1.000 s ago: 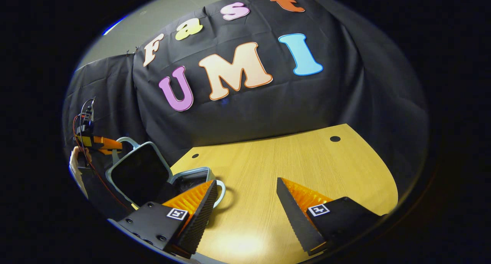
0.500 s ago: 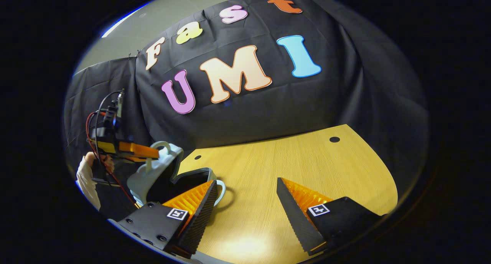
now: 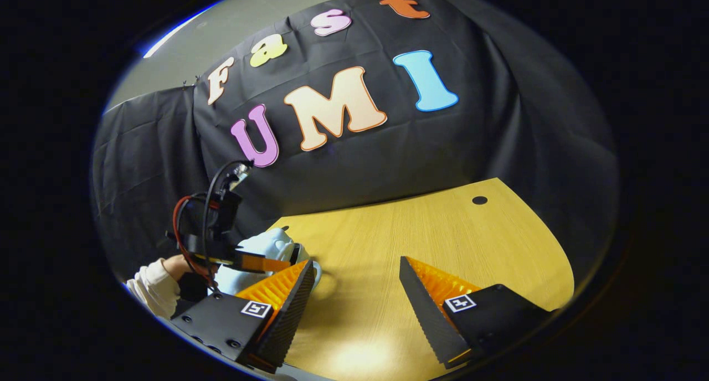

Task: First open the suitcase, pack the skin care products into it, and then close the suitcase.

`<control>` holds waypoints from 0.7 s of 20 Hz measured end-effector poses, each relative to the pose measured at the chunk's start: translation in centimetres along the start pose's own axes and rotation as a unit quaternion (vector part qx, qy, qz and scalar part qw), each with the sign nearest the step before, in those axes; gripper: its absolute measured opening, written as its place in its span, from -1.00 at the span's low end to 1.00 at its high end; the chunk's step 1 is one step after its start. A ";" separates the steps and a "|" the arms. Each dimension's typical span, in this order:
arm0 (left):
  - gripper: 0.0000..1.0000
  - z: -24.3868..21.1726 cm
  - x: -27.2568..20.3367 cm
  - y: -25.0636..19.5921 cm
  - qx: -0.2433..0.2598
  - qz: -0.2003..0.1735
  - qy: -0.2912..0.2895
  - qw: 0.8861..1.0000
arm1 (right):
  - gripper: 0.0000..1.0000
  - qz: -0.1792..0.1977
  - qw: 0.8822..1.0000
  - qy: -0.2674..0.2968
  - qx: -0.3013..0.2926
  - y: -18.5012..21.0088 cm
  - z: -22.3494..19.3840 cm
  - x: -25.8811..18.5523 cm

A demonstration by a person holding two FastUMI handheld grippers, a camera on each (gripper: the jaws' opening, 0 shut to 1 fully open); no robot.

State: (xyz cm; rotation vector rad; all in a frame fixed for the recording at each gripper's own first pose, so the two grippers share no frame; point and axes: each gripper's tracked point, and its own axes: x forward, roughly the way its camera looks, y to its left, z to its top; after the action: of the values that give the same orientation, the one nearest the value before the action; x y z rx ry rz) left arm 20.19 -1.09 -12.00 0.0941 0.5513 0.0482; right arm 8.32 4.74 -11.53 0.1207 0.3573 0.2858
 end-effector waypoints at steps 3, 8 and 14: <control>-0.82 -1.8 1.5 -0.4 0.001 -0.007 0.021 1.000 | 0.94 0.005 1.000 0.007 0.000 0.0 -0.4 0.4; -0.22 -2.1 -1.7 -2.3 -0.011 -0.037 0.021 0.999 | 0.94 0.019 1.000 0.009 -0.002 0.3 -0.2 0.9; 0.91 -1.7 -8.2 -4.3 0.031 -0.036 -0.018 0.999 | 0.94 0.041 0.999 -0.007 0.008 1.2 1.3 0.9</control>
State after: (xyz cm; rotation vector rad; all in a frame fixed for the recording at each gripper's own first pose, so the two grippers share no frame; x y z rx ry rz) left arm 12.42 -5.82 -9.61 0.1357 0.5191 -0.0407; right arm 9.26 6.07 -10.39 0.1532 0.3406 0.3623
